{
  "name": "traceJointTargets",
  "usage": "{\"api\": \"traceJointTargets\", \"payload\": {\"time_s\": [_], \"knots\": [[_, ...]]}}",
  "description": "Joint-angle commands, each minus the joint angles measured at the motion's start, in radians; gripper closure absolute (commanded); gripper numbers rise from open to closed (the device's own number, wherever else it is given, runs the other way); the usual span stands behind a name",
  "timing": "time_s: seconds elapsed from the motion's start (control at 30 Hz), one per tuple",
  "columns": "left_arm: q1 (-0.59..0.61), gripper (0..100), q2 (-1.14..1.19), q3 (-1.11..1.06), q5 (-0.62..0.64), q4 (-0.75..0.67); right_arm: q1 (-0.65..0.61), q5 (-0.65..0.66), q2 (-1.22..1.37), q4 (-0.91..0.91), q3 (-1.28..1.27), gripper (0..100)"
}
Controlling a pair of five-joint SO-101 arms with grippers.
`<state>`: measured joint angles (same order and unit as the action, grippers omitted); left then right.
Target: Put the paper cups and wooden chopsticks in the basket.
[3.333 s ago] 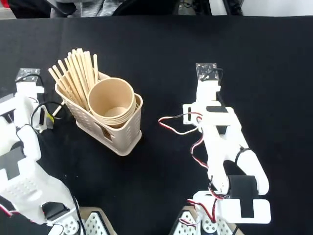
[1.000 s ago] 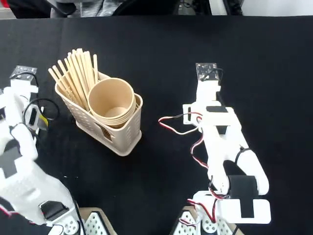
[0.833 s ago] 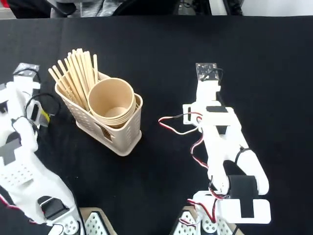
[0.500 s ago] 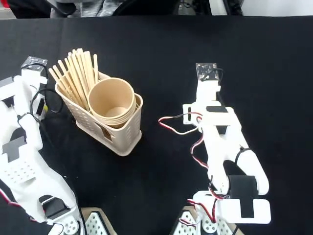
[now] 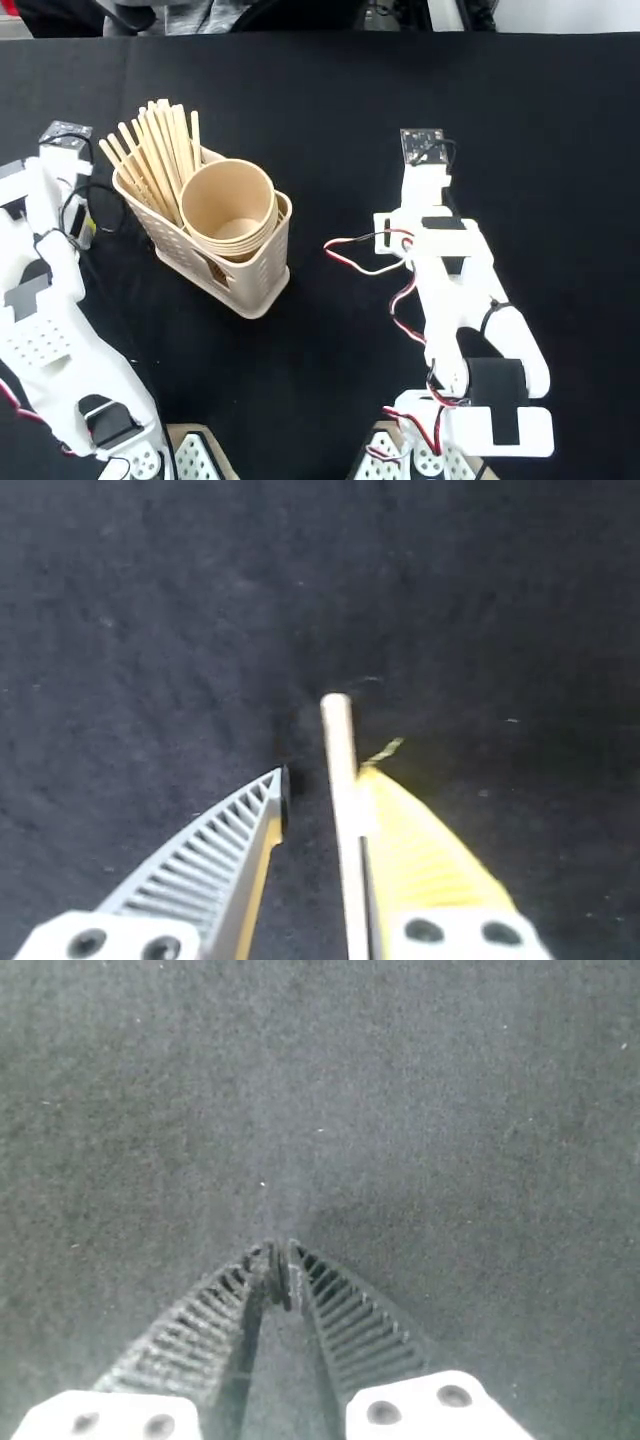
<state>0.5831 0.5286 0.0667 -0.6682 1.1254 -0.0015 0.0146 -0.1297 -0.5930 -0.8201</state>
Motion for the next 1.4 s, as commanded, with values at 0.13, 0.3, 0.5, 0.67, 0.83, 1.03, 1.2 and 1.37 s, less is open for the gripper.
{"api": "traceJointTargets", "payload": {"time_s": [0.13, 0.3, 0.5, 0.67, 0.83, 1.03, 1.2, 1.37], "knots": [[0.016, 98, 0.097, 0.093, 0.014, 0.048, -0.012, 0.000, -0.024, 0.012, 0.004, 98.4], [0.013, 97, 0.052, 0.140, 0.014, 0.170, -0.012, 0.000, -0.024, 0.014, 0.004, 98.4], [0.025, 97, -0.150, 0.108, 0.020, 0.265, -0.012, 0.000, -0.024, 0.015, 0.004, 98.4], [0.039, 97, -0.468, -0.065, 0.121, 0.226, -0.012, 0.000, -0.024, 0.015, 0.004, 98.4], [0.048, 97, -0.890, -0.438, 0.204, -0.035, -0.012, 0.000, -0.024, 0.012, 0.004, 98.4], [0.127, 97, -1.344, -0.717, 0.671, -0.417, -0.012, 0.000, -0.024, 0.012, 0.004, 98.4], [0.045, 97, -1.470, -0.588, 0.783, -0.605, -0.012, 0.000, -0.024, 0.011, 0.004, 98.4], [-0.130, 97, -1.508, -0.291, 0.790, -0.623, -0.012, 0.000, -0.024, 0.011, 0.005, 98.4]]}}
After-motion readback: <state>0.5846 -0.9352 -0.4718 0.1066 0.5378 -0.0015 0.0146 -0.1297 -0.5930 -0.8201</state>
